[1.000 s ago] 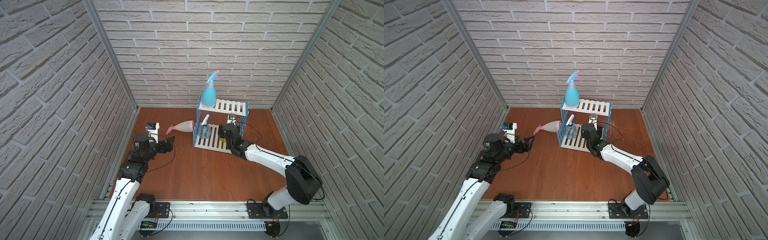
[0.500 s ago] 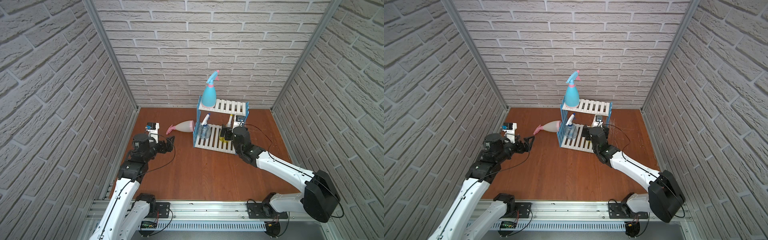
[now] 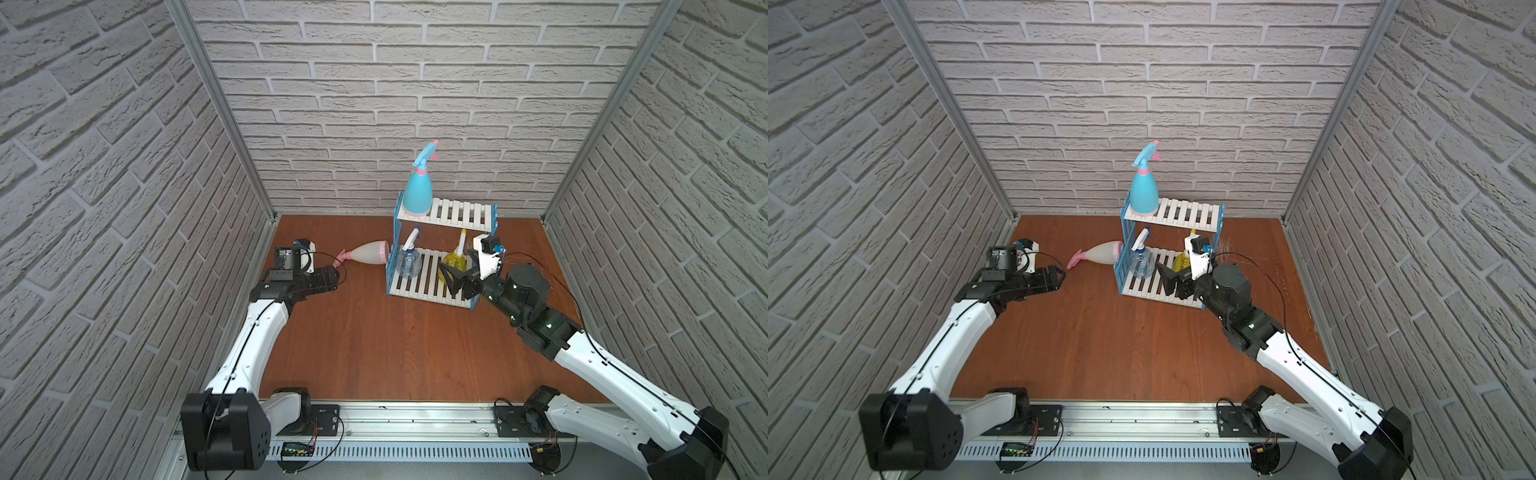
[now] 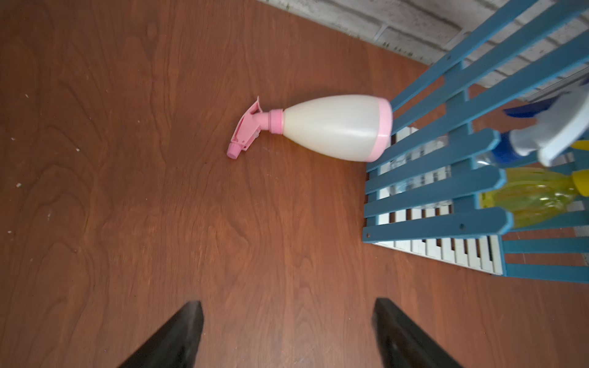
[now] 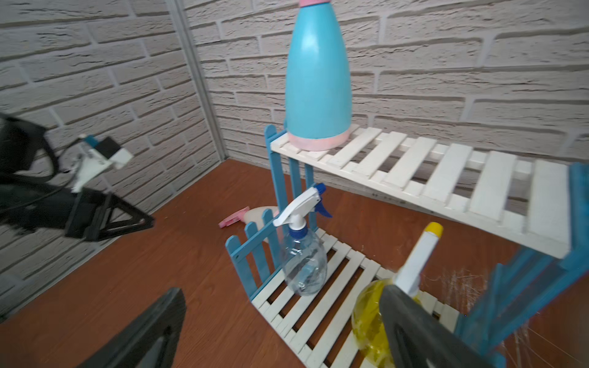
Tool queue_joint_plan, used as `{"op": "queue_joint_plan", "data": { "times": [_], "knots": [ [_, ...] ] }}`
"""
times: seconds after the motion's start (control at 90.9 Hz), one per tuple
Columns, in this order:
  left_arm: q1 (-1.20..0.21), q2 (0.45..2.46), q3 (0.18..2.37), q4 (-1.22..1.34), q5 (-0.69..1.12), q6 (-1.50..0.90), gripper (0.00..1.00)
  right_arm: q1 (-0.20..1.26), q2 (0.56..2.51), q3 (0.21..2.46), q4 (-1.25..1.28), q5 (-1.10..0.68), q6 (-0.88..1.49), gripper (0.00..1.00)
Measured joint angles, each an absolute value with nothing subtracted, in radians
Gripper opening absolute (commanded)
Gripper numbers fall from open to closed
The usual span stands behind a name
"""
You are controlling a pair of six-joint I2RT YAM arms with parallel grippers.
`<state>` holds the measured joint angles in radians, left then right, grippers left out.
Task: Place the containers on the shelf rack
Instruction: 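Pick up a container from the center of the board.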
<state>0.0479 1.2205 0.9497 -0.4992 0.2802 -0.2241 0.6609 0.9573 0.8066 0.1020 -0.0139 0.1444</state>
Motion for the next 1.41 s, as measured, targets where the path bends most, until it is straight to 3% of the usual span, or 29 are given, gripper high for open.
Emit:
{"op": "queue_joint_plan", "data": {
  "times": [0.242, 0.583, 1.034, 1.408],
  "knots": [
    [0.060, 1.571, 1.170, -0.587, 0.264, -0.149, 0.73, 0.661, 0.950, 0.715, 0.105, -0.187, 0.145, 1.00],
    [0.060, 1.925, 1.443, -0.677, 0.193, -0.023, 0.70, 0.661, 0.922, 0.641, 0.146, -0.242, 0.176, 1.00],
    [0.057, 2.164, 1.687, -0.748, 0.210, 0.026, 0.65, 0.662, 0.916, 0.638, 0.169, -0.241, 0.213, 1.00],
    [0.008, 2.249, 1.797, -0.767, 0.185, 0.046, 0.47, 0.663, 0.915, 0.638, 0.163, -0.227, 0.231, 1.00]
  ]
}}
